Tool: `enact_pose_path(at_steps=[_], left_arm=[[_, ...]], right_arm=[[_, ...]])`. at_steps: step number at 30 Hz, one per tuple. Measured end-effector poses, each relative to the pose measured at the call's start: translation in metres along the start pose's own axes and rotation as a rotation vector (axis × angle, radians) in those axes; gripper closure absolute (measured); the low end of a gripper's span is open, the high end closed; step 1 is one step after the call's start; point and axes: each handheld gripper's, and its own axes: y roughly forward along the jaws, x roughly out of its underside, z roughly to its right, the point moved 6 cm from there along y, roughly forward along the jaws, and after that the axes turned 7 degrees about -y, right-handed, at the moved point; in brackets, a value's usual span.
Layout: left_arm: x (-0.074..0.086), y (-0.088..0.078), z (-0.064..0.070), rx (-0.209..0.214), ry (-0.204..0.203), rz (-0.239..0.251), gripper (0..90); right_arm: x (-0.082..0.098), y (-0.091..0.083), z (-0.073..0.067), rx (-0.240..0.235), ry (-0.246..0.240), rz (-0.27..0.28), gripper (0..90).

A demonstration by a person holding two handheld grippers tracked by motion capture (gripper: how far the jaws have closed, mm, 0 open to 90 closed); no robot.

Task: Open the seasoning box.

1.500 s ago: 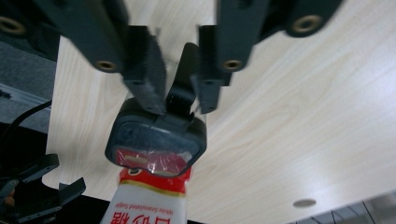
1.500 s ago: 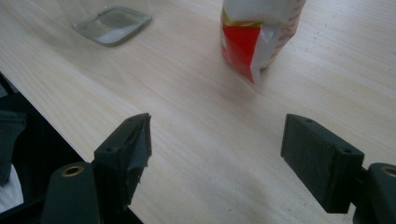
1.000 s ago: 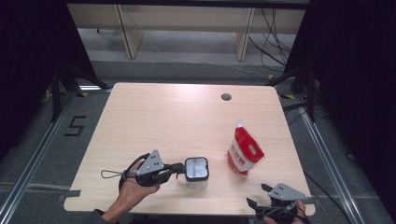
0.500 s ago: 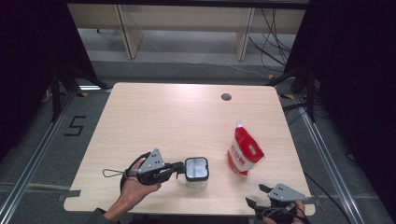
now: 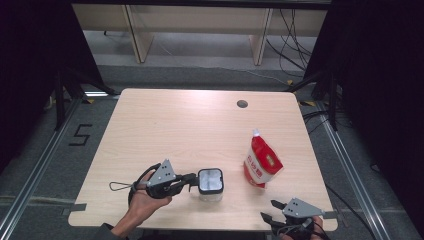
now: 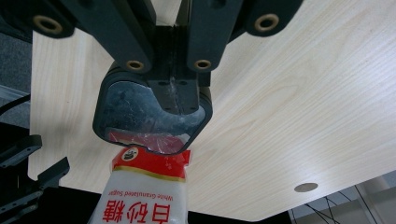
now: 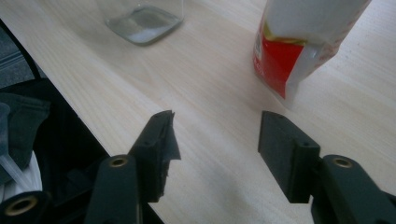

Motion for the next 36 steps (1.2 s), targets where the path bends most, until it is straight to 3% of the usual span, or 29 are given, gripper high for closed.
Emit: enact_pose_path(at_steps=[2,3,7,12,13,14,15,17,20,21,23,25,30,36], left_arm=[[0.000,0.000,-0.001,0.004,0.012,0.001,89.2],[0.000,0.000,0.000,0.000,-0.010,0.012,89.2],[0.001,0.000,0.000,-0.002,-0.017,0.018,89.2],[0.002,0.000,0.000,0.001,-0.033,0.030,89.2],[0.002,0.000,0.000,0.001,-0.033,0.030,89.3],[0.003,0.000,0.000,0.006,-0.055,0.037,89.2],[0.003,0.000,0.000,0.006,-0.055,0.037,89.2],[0.002,-0.001,-0.002,0.011,-0.034,0.046,89.3],[0.004,-0.001,-0.002,0.009,-0.061,0.052,89.2],[0.004,-0.001,-0.002,0.008,-0.058,0.053,89.3],[0.004,-0.001,-0.002,0.006,-0.057,0.052,89.3],[0.004,-0.001,-0.002,0.007,-0.057,0.053,89.3],[0.005,-0.001,-0.002,0.007,-0.056,0.053,89.3],[0.005,-0.001,-0.003,0.009,-0.054,0.051,89.3]], right_arm=[[-0.002,-0.001,0.000,0.016,0.003,0.011,51.1],[-0.003,-0.002,-0.001,0.018,0.014,0.012,52.2],[-0.011,-0.004,-0.003,0.019,0.014,0.056,58.7],[-0.021,-0.004,-0.009,0.003,-0.036,0.105,67.3],[-0.023,-0.004,-0.012,-0.009,-0.020,0.103,68.5],[-0.027,-0.002,-0.012,-0.010,-0.053,0.136,69.7],[-0.029,-0.003,-0.013,-0.015,-0.048,0.141,70.8],[-0.036,0.001,-0.016,-0.026,-0.057,0.170,72.9],[-0.047,0.008,-0.021,-0.065,-0.047,0.209,77.3],[-0.048,0.011,-0.024,-0.073,-0.035,0.200,78.3],[-0.054,0.021,-0.027,-0.100,-0.066,0.211,79.9],[-0.056,0.024,-0.028,-0.102,-0.061,0.212,80.7],[-0.079,0.038,-0.031,-0.109,-0.115,0.249,85.6],[-0.095,0.053,-0.033,-0.131,-0.121,0.262,88.1]])
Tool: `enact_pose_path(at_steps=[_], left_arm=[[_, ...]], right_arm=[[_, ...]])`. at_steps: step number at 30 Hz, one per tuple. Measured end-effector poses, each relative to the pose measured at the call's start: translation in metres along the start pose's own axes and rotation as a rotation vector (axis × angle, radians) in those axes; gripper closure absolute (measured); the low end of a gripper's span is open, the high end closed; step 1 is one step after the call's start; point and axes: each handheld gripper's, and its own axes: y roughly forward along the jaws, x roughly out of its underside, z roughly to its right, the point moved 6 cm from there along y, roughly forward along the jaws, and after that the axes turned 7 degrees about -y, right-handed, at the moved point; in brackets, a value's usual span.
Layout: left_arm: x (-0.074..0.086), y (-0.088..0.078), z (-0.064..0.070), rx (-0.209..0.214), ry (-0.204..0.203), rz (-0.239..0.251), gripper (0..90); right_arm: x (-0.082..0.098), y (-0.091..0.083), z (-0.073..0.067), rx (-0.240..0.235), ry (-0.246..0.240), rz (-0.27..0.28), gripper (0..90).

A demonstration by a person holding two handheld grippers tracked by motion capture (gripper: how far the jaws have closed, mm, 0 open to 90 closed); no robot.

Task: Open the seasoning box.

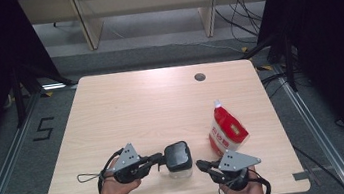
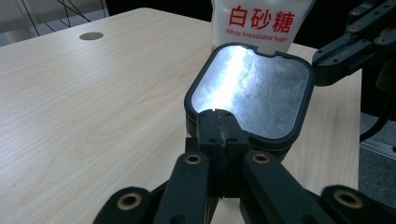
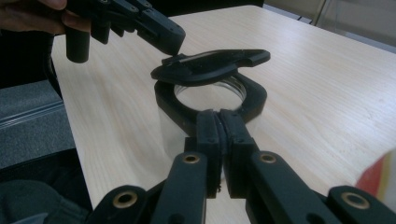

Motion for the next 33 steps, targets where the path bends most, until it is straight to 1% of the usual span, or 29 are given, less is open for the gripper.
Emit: enact_pose_path(at_steps=[1,2,3,4,5,7,10,11,12,13,14,15,16,17,18,19,20,21,22,23,24,25,26,27,28,29,30,31,33], left_arm=[[0.000,0.000,0.000,0.003,0.004,0.001,89.3],[0.000,0.000,0.000,0.003,0.004,0.000,89.3],[0.000,0.000,0.000,0.003,0.004,0.000,89.3],[0.000,0.000,0.000,0.000,0.000,0.000,89.3],[0.000,0.000,0.000,0.001,0.000,0.002,89.3],[0.001,0.000,-0.001,0.003,0.004,0.003,89.3],[0.001,0.000,0.000,0.002,0.008,0.003,89.0],[0.001,0.000,-0.001,0.006,0.023,-0.002,88.4],[0.001,-0.001,0.000,0.010,0.003,-0.003,86.4],[0.001,-0.001,0.000,0.010,0.003,-0.003,83.8],[-0.003,-0.005,-0.001,0.042,0.031,0.003,81.2],[-0.003,-0.007,-0.001,0.056,0.024,-0.001,78.0],[-0.003,-0.009,-0.001,0.065,0.031,0.005,74.1],[-0.003,-0.009,-0.001,0.065,0.031,0.005,70.3],[0.002,-0.013,-0.004,0.049,0.036,-0.014,67.2],[0.002,-0.013,-0.004,0.049,0.036,-0.014,64.4],[0.010,-0.013,-0.007,0.044,0.045,-0.040,62.1],[0.014,-0.013,-0.009,0.035,0.044,-0.059,60.2],[0.019,-0.011,-0.010,0.025,0.039,-0.069,58.1],[0.019,-0.011,-0.010,0.025,0.039,-0.069,56.1],[0.026,-0.007,-0.013,0.021,0.050,-0.092,54.9],[0.028,-0.004,-0.014,0.024,0.061,-0.108,54.5],[0.031,-0.002,-0.013,0.024,0.050,-0.107,54.3],[0.031,-0.002,-0.013,0.024,0.050,-0.107,54.3],[0.034,0.003,-0.012,0.032,0.057,-0.118,54.3],[0.035,0.004,-0.013,0.032,0.082,-0.125,54.5],[0.035,0.004,-0.013,0.032,0.082,-0.125,54.6],[0.036,0.007,-0.013,0.026,0.095,-0.139,54.9],[0.037,0.009,-0.014,0.027,0.093,-0.141,57.5]], right_arm=[[-0.001,0.002,0.000,-0.002,-0.011,-0.009,88.1],[-0.001,0.003,0.000,-0.002,-0.007,-0.014,88.1],[-0.001,0.003,0.000,-0.002,-0.007,-0.014,88.1],[-0.004,0.006,0.001,-0.003,-0.020,-0.009,88.2],[-0.006,0.008,-0.001,-0.012,-0.016,-0.006,88.1],[-0.009,0.010,-0.001,-0.007,-0.042,-0.009,88.2],[-0.014,0.014,-0.003,-0.002,-0.053,-0.004,88.2],[-0.015,0.016,-0.003,-0.011,-0.066,-0.008,88.2],[-0.016,0.016,-0.004,-0.013,-0.060,-0.007,88.2],[-0.016,0.016,-0.004,-0.013,-0.060,-0.007,88.2],[-0.017,0.018,-0.005,-0.023,-0.032,0.000,88.2],[-0.017,0.018,-0.005,-0.016,-0.042,-0.003,88.2],[-0.017,0.019,-0.005,-0.016,-0.053,-0.008,88.2],[-0.017,0.019,-0.005,-0.016,-0.053,-0.008,88.2],[-0.018,0.019,-0.005,-0.014,-0.053,-0.004,88.2],[-0.019,0.020,-0.004,-0.011,-0.048,0.004,88.2],[-0.020,0.020,-0.005,-0.013,-0.051,0.000,88.1],[-0.021,0.021,-0.005,-0.013,-0.052,0.007,88.2],[-0.022,0.020,-0.005,-0.015,-0.053,0.000,88.1],[-0.022,0.020,-0.005,-0.015,-0.053,0.000,88.1],[-0.025,0.022,-0.005,-0.014,-0.059,0.012,88.1],[-0.027,0.022,-0.004,-0.008,-0.062,0.009,88.1],[-0.028,0.023,-0.005,-0.006,-0.059,0.016,88.1],[-0.030,0.023,-0.005,0.001,-0.060,0.020,88.1],[-0.031,0.024,-0.005,-0.005,-0.071,0.015,88.1],[-0.033,0.025,-0.006,-0.003,-0.067,0.021,88.1],[-0.035,0.026,-0.006,-0.004,-0.075,0.026,88.1],[-0.036,0.028,-0.006,-0.003,-0.073,0.026,88.1],[-0.037,0.029,-0.007,-0.005,-0.080,0.020,88.1]])
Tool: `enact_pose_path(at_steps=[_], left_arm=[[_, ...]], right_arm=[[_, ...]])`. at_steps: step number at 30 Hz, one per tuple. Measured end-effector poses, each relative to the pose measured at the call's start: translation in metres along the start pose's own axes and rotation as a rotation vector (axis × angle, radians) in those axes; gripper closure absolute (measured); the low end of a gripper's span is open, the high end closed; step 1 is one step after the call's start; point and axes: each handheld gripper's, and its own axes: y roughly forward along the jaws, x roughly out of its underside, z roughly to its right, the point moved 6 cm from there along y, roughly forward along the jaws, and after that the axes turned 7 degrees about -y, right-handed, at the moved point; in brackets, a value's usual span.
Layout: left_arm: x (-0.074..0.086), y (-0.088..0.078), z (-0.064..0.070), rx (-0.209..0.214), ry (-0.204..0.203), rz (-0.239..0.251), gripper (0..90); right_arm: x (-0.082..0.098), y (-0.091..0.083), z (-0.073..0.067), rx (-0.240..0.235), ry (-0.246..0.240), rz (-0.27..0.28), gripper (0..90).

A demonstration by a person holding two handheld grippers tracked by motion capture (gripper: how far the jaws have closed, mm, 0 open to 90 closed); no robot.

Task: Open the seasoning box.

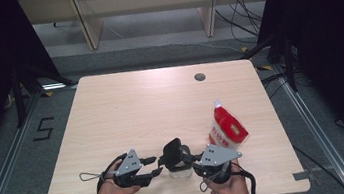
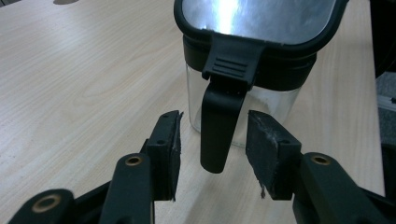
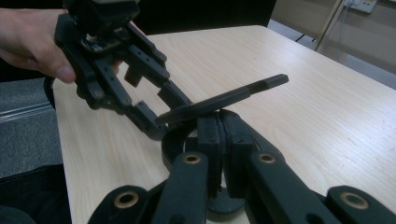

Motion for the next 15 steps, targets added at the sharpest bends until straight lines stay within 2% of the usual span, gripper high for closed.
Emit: enact_pose_path(at_steps=[1,2,4,5,6,7,8,9,15], left_arm=[[0.000,0.002,0.000,0.006,-0.002,0.001,59.3],[0.000,0.003,0.000,0.009,0.016,0.005,61.4],[0.000,0.004,0.000,0.012,0.011,0.005,65.9],[0.000,0.005,-0.001,0.014,0.049,-0.004,68.5],[0.000,0.006,0.001,0.025,0.041,0.009,71.2],[0.000,0.006,0.001,0.014,0.048,0.007,72.4],[0.000,0.006,0.001,0.014,0.048,0.007,72.7],[0.000,0.006,0.000,0.017,0.074,0.005,72.8],[-0.001,0.006,0.000,0.008,0.074,0.001,73.2]], right_arm=[[-0.004,0.003,-0.001,-0.003,-0.009,0.001,88.1],[-0.005,0.004,-0.002,-0.009,-0.012,-0.001,88.1],[-0.009,0.008,-0.004,-0.013,-0.014,0.007,88.1],[-0.010,0.010,-0.004,-0.009,-0.027,0.006,88.1],[-0.012,0.011,-0.005,-0.022,-0.030,0.006,87.7],[-0.013,0.012,-0.006,-0.026,-0.031,0.002,87.5],[-0.013,0.012,-0.006,-0.026,-0.031,0.002,87.5],[-0.016,0.014,-0.006,-0.026,-0.036,0.003,87.5],[-0.025,0.023,-0.012,-0.032,-0.041,0.006,87.5]])
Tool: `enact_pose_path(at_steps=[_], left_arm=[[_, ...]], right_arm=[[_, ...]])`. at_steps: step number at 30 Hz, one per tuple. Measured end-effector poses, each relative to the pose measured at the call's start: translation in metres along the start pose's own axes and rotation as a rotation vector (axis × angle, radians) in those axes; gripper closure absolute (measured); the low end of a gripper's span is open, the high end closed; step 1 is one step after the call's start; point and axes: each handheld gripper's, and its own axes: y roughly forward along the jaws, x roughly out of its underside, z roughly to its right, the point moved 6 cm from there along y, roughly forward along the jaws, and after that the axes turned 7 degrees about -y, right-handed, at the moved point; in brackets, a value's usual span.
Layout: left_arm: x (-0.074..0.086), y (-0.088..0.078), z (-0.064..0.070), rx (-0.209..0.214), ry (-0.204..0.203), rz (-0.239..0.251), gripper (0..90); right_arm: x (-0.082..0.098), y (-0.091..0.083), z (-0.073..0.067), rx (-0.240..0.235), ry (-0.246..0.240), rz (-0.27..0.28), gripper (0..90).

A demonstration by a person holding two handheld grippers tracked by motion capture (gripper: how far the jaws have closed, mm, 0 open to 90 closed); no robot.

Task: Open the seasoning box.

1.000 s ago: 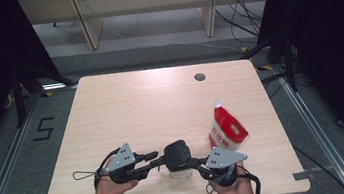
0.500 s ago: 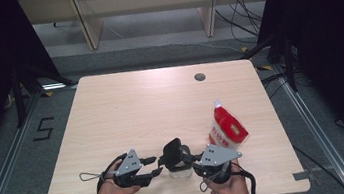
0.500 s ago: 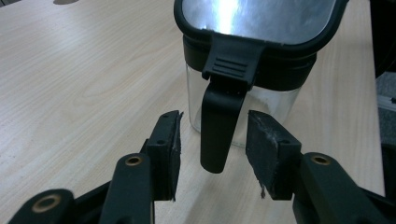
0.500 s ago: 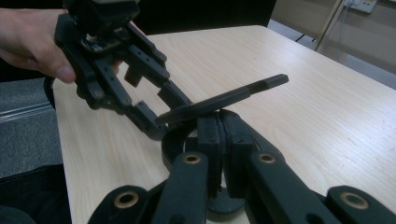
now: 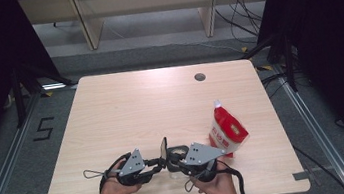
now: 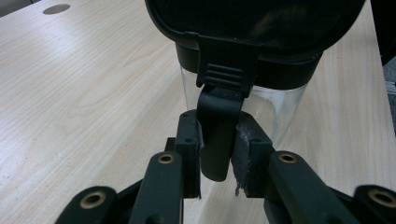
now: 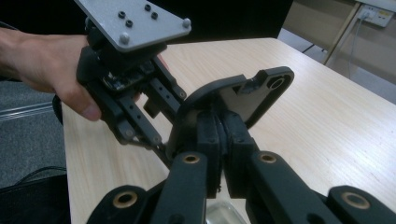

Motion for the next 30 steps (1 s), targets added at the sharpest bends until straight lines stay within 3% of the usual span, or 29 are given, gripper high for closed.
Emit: enact_pose_path(at_steps=[2,15,16,25,27,28,29,30], left_arm=[[0.000,0.001,0.002,0.003,-0.020,0.002,73.2],[0.001,-0.001,0.000,-0.007,-0.004,-0.012,73.2],[0.000,0.000,0.002,-0.003,-0.028,-0.004,73.1],[0.001,-0.001,0.002,0.002,-0.025,-0.004,71.6],[0.003,-0.002,0.001,-0.011,-0.027,-0.024,66.1],[0.003,-0.003,-0.001,-0.012,-0.017,-0.027,63.2],[0.004,-0.003,0.000,-0.010,-0.049,-0.027,61.2],[0.004,-0.004,-0.001,-0.016,-0.041,-0.033,58.5]], right_arm=[[-0.003,0.003,-0.002,-0.012,-0.008,-0.006,87.3],[-0.013,0.017,-0.006,-0.020,-0.039,0.003,86.4],[-0.013,0.016,-0.006,-0.018,-0.025,-0.001,86.1],[-0.005,0.004,0.001,0.006,-0.006,0.006,81.5],[0.001,-0.004,0.005,0.025,0.005,0.012,78.4],[0.004,-0.008,0.005,0.039,0.033,0.006,76.7],[0.007,-0.012,0.007,0.044,0.014,0.008,75.4],[0.010,-0.017,0.008,0.058,0.026,0.004,73.5]])
